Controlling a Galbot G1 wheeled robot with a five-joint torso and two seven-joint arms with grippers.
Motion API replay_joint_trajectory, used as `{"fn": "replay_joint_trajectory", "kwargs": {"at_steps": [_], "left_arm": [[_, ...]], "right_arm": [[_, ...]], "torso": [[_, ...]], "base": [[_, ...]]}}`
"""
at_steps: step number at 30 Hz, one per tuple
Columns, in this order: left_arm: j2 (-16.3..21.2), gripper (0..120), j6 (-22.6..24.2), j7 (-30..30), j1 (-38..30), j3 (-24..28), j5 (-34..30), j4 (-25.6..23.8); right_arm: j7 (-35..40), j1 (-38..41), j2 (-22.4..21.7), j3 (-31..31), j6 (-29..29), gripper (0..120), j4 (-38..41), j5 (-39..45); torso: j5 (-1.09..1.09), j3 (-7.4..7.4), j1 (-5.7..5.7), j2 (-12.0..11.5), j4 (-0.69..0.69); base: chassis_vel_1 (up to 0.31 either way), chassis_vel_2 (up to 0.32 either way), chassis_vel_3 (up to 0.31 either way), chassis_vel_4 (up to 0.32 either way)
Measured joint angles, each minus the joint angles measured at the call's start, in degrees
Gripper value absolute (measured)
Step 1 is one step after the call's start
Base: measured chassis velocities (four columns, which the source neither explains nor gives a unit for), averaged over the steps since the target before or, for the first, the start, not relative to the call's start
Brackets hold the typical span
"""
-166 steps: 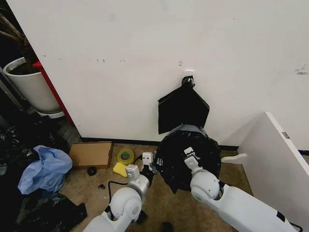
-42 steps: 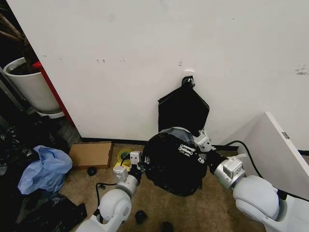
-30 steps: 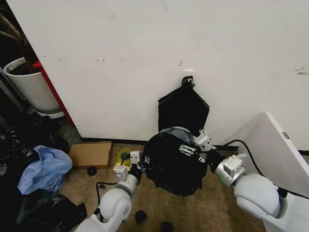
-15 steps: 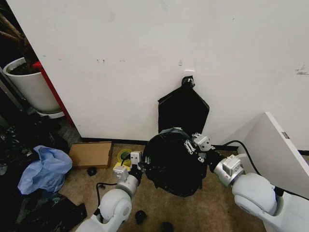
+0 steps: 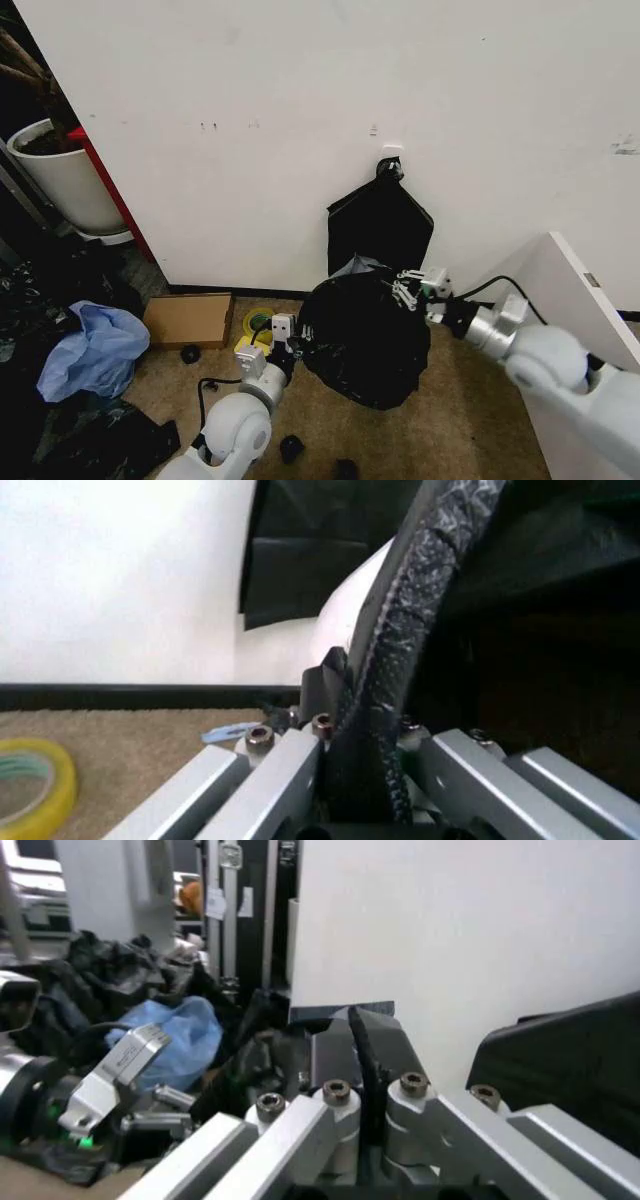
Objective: Place the garbage bag over the trash bin.
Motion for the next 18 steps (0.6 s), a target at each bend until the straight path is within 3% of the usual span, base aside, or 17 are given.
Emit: {"fn": "replay_joint_trajectory", "kwargs": {"at_steps": [12, 18], "left_arm": [[1.46, 0, -0.97, 3.97, -0.11, -1.1, -0.84, -0.76], [2.01, 0, -0.61, 5.67, -0.16, -1.37, -2.27, -2.52]], "right_arm": [[-6.65, 0.14, 3.54, 1.35, 2.07, 0, -10.15, 2.99], [-9.11, 0.82, 5.93, 1.42, 5.86, 0, -14.57, 3.2]], "torso": [[0.0, 0.0, 0.0, 0.0, 0.0], [0.0, 0.0, 0.0, 0.0, 0.01]], "base": [[0.0, 0.0, 0.0, 0.0], [0.0, 0.0, 0.0, 0.0]]}}
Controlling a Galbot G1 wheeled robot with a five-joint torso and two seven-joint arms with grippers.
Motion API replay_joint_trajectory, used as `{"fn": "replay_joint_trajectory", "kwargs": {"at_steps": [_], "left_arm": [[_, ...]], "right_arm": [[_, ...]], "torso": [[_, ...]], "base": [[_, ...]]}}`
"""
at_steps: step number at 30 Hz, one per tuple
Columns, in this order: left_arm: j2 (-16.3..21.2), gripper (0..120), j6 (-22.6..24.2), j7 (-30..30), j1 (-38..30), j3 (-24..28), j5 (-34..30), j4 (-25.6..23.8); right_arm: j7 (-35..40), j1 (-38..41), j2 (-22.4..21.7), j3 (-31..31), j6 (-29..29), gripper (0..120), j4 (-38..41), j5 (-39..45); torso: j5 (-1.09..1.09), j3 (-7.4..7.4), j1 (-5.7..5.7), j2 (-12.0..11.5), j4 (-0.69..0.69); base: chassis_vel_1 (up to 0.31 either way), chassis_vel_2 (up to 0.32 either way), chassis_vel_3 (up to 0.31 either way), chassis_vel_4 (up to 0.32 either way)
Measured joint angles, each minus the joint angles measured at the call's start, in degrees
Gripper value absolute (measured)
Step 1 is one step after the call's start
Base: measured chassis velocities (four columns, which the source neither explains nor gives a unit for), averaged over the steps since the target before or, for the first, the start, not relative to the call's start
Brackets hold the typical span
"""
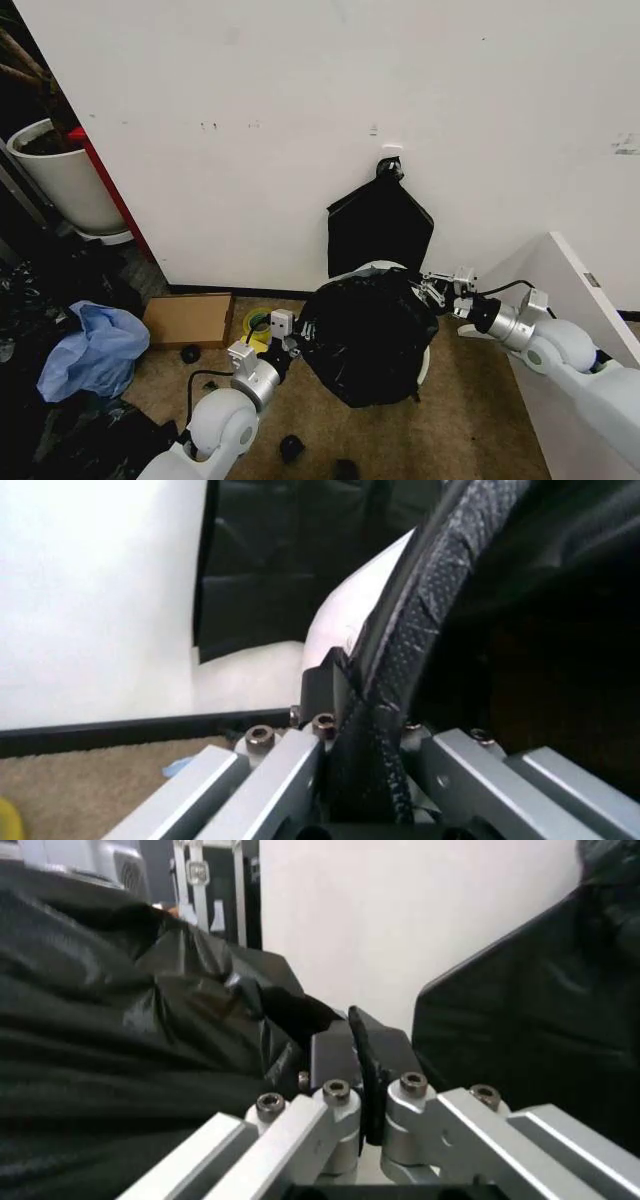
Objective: Place the garbage bag over the trash bin.
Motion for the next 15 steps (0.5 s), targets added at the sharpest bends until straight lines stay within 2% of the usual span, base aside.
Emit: {"fn": "replay_joint_trajectory", "kwargs": {"at_steps": [8, 11, 14, 15], "left_arm": [[-0.35, 0, 0.36, -0.34, -1.01, -0.09, -1.1, 0.32], [-0.81, 0, 0.32, -0.47, -1.41, -0.12, -1.69, 0.77], [-1.16, 0, 0.32, -0.58, -1.74, -0.13, -2.42, 0.96], [-1.16, 0, 0.32, -0.58, -1.75, -0.13, -2.45, 0.96]], "right_arm": [[-1.55, -0.49, 1.9, 0.23, 3.72, 0, 0.22, 3.27], [0.05, -0.64, 2.53, -0.29, 4.94, 7, 0.95, 3.64], [7.35, -0.92, 3.37, -0.44, 4.86, 19, 1.74, 0.48], [8.17, -0.95, 3.43, -0.44, 4.77, 19, 1.82, 0.01]], "torso": [[0.0, 0.0, 0.0, 0.0, -0.01], [-0.01, 0.0, 0.0, 0.0, 0.0], [-0.01, 0.0, 0.0, 0.0, 0.0], [-0.01, 0.0, 0.0, 0.0, 0.0]], "base": [[0.0, 0.0, 0.0, 0.0], [0.0, 0.0, 0.0, 0.0], [0.0, 0.0, 0.0, 0.0], [0.0, 0.0, 0.0, 0.0]]}}
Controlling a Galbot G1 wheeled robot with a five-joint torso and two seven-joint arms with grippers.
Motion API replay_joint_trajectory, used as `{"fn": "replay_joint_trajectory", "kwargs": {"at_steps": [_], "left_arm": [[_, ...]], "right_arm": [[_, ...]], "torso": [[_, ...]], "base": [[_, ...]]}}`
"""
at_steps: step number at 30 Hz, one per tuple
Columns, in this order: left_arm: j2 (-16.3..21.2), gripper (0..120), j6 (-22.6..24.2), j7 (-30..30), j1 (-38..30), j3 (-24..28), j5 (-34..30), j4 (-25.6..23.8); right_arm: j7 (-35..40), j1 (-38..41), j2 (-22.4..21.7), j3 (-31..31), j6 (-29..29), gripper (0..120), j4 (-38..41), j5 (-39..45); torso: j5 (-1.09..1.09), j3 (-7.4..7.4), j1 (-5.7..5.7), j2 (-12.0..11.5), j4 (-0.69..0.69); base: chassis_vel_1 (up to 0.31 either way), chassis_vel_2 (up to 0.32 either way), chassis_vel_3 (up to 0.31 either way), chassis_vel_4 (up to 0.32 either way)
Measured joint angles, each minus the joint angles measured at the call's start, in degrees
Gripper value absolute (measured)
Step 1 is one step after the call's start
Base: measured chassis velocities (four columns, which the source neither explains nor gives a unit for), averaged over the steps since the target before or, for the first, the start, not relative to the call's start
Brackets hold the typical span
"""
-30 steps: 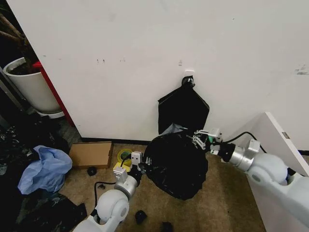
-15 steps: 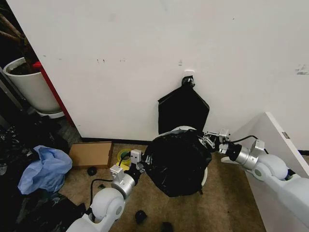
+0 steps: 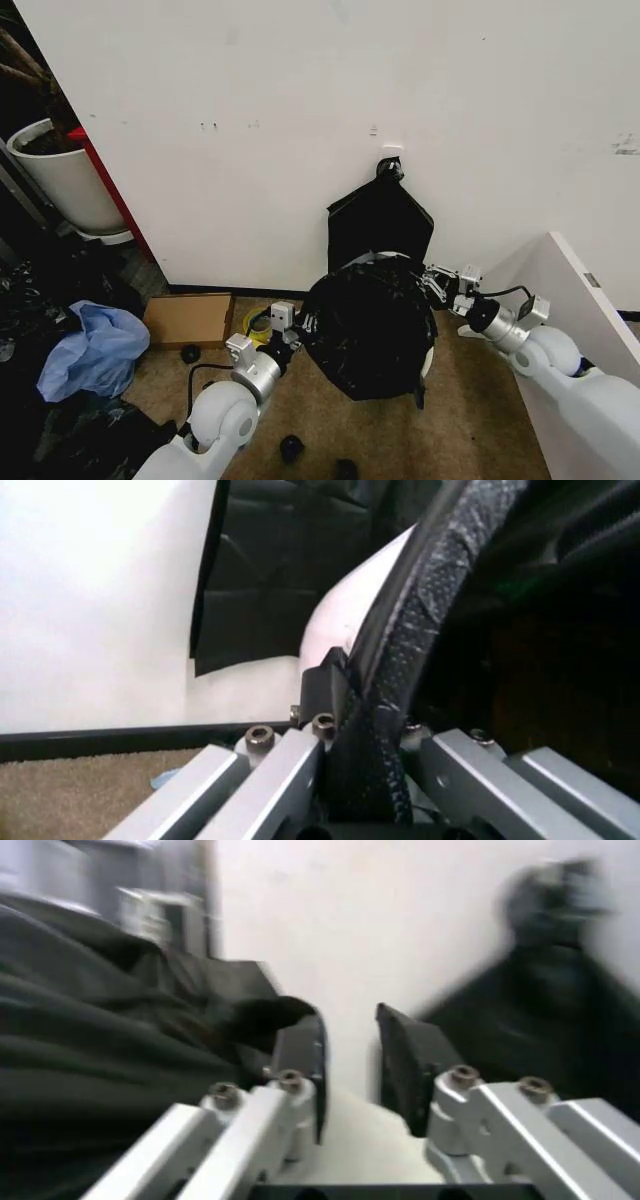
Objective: Place the garbage bag over the trash bin.
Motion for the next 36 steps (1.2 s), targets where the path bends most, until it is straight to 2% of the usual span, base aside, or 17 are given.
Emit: {"fn": "replay_joint_trajectory", "kwargs": {"at_steps": [2, 3, 6, 8, 12, 16, 18, 20, 23, 24, 26, 27, 28, 30, 33, 36], "left_arm": [[-0.09, 0, 0.0, -0.35, -0.23, -0.06, -0.95, 0.01], [-0.12, 0, 0.0, -0.57, -0.37, -0.18, -1.56, 0.15], [-0.12, 0, 0.0, -0.72, -0.51, -0.27, -1.91, 0.38], [-0.12, 0, 0.0, -1.2, -0.82, -0.57, -2.64, 1.43], [-0.27, 0, 0.0, -1.48, -1.08, -0.67, -3.02, 2.35], [-0.69, 0, 0.5, -2.24, -1.62, -0.88, -4.55, 2.75], [-0.73, 0, 0.63, -2.38, -1.72, -0.93, -4.75, 2.76], [-0.95, 0, 1.18, -3.21, -2.26, -1.47, -5.83, 2.91], [-1.34, 0, 1.79, -3.8, -3.08, -3.38, -7.35, 3.14], [-1.49, 0, 2.49, -4.32, -3.58, -4.73, -8.81, 3.15], [-1.5, 0, 2.8, -4.52, -3.74, -5.13, -9.35, 3.15], [-1.46, 0, 3.84, -5.08, -4.23, -6.25, -10.94, 3.15], [-1.28, 0, 4.65, -5.43, -4.68, -6.94, -11.88, 3.33], [-0.9, 0, 5.67, -5.99, -5.44, -7.54, -13.07, 4.01], [-0.78, 0, 6.54, -6.69, -6.16, -7.92, -14.25, 4.67], [-1.31, 0, 8.0, -7.87, -7.86, -8.78, -16.48, 5.47]], "right_arm": [[8.22, -0.45, 0.58, -0.09, -0.47, 33, 1.5, -3.13], [10.68, -0.83, 0.81, 0.01, -0.33, 34, 2.82, -3.18], [11.42, -1.1, 0.94, 0.16, -0.02, 39, 3.77, -2.82], [12.01, -1.66, 1.32, 0.72, 1.5, 53, 7.31, -0.22], [13.52, -2.18, 1.43, 1.35, 0.62, 65, 10.15, 0.23], [20.61, -3.2, 1.43, 2.46, -2.74, 83, 11.24, -10.81], [20.95, -3.26, 1.44, 2.55, -2.71, 85, 11.0, -11.8], [22.33, -3.56, 1.84, 2.75, -1.77, 95, 10.76, -12.57], [29.02, -4.1, 3.01, 2.67, -0.98, 100, 12.85, -13.01], [36.49, -4.99, 3.73, 2.15, -2.16, 100, 15.25, -15.27], [39.28, -5.47, 3.92, 1.87, -3.25, 100, 16.34, -16.07], [48.94, -8.0, 4.37, 0.76, -8.64, 100, 21.95, -17.01], [55.01, -10.17, 4.52, 0.06, -12.14, 100, 27.13, -15.88], [62.45, -15.47, 4.68, -0.8, -17.23, 100, 36.04, -13.97], [63.83, -19.95, 4.56, -1.12, -19.39, 100, 39.51, -15.61], [62.51, -25.78, 4.29, -2.68, -18.72, 100, 39.82, -23.33]], "torso": [[0.0, 0.0, 0.0, 0.0, 0.0], [0.0, 0.0, 0.0, 0.0, 0.0], [0.0, 0.0, 0.0, 0.0, 0.0], [0.0, 0.0, 0.0, 0.0, 0.0], [-0.01, 0.0, 0.0, 0.0, 0.0], [0.0, 0.0, 0.0, 0.0, -0.01], [0.0, 0.0, 0.0, 0.0, -0.01], [0.01, 0.0, 0.0, 0.0, 0.0], [0.0, 0.0, 0.0, 0.0, 0.0], [0.0, 0.0, 0.0, 0.0, 0.01], [0.0, 0.0, 0.0, 0.0, 0.02], [0.02, 0.01, 0.01, 0.0, 0.02], [0.02, 0.0, 0.01, 0.0, 0.01], [-0.04, -0.02, 0.0, 0.02, -0.01], [-0.01, -0.01, -0.01, 0.02, -0.02], [-0.01, -0.01, 0.0, 0.02, -0.02]], "base": [[0.0, 0.0, 0.0, 0.0], [0.0, 0.0, 0.0, 0.0], [0.0, 0.0, 0.0, 0.0], [0.0, 0.0, 0.0, 0.0], [0.0, 0.0, 0.0, 0.0], [0.0, 0.0, 0.0, 0.0], [0.0, 0.0, 0.0, 0.0], [0.0, 0.0, 0.0, 0.0], [0.0, 0.0, 0.0, 0.0], [0.0, 0.0, 0.0, 0.0], [0.0, 0.0, 0.0, 0.0], [0.0, 0.0, 0.0, 0.0], [0.0, 0.0, 0.0, 0.0], [0.0, 0.0, 0.0, 0.0], [0.0, 0.0, 0.0, 0.0], [0.0, 0.0, 0.0, 0.0]]}}
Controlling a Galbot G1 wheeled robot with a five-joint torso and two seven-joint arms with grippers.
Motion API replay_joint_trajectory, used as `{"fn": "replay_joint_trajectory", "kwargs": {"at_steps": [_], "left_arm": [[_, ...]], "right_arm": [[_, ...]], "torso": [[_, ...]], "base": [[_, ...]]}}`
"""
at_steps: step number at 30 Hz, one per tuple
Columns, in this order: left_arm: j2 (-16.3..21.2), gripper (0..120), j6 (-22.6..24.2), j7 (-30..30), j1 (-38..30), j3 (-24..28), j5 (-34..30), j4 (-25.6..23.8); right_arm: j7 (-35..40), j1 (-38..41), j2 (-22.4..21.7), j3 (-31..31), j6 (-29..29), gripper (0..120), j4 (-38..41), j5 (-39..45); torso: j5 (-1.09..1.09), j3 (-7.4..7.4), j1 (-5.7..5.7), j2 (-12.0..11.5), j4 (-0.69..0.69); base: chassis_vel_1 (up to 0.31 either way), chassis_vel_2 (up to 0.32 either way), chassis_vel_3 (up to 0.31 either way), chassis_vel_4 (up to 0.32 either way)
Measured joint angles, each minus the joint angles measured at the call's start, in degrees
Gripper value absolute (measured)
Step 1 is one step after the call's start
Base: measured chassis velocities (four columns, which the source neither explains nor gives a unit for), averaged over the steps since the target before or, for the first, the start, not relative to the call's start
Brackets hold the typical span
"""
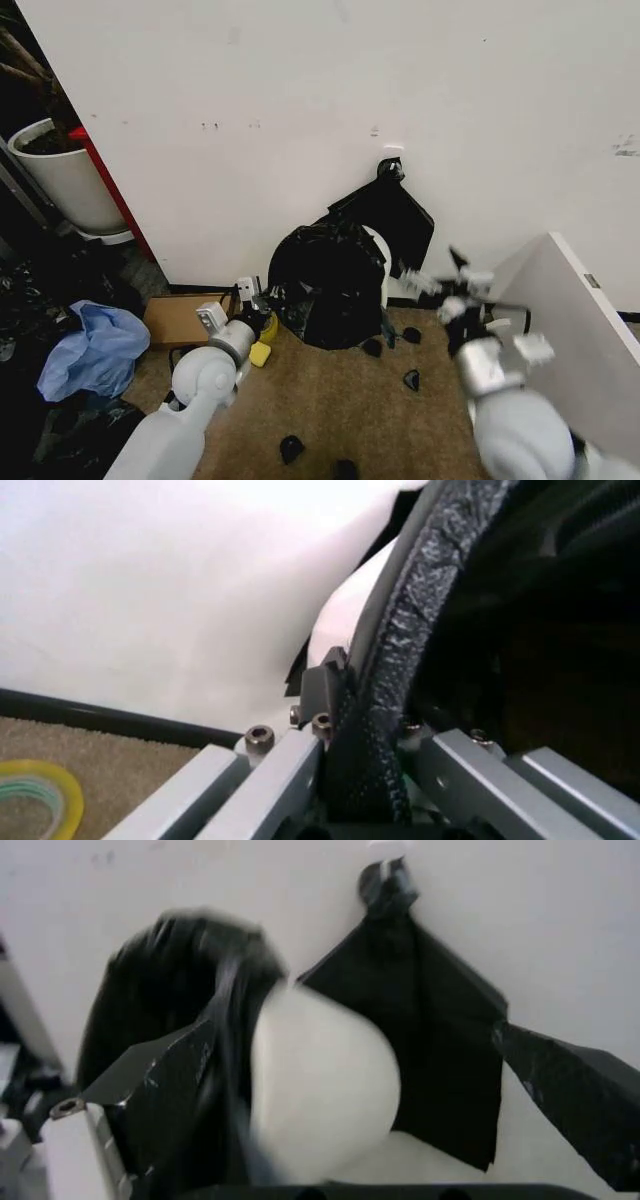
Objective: Place the garbage bag over the trash bin.
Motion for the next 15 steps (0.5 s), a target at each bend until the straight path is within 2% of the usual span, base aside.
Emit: {"fn": "replay_joint_trajectory", "kwargs": {"at_steps": [4, 9, 15], "left_arm": [[-0.25, 0, 1.22, -0.95, -1.24, -0.72, -1.52, 0.55], [0.08, 0, 1.71, -1.35, -0.77, -1.2, -2.26, 0.09], [0.71, 0, 1.67, -1.52, 1.16, -1.97, -2.61, -2.24]], "right_arm": [[-3.99, -2.41, 0.41, -1.45, 2.84, 100, -2.54, -2.38], [-6.17, -1.42, 1.67, -2.7, 4.15, 93, -6.85, -4.27], [-9.72, -0.1, 2.06, -2.79, 5.88, 68, -12.84, -5.45]], "torso": [[0.0, 0.0, 0.0, 0.0, 0.01], [0.0, 0.01, 0.0, 0.0, 0.01], [0.01, 0.01, 0.0, -0.01, 0.02]], "base": [[0.0, 0.0, 0.0, 0.0], [0.0, 0.0, 0.0, 0.0], [0.0, 0.0, 0.0, 0.0]]}}
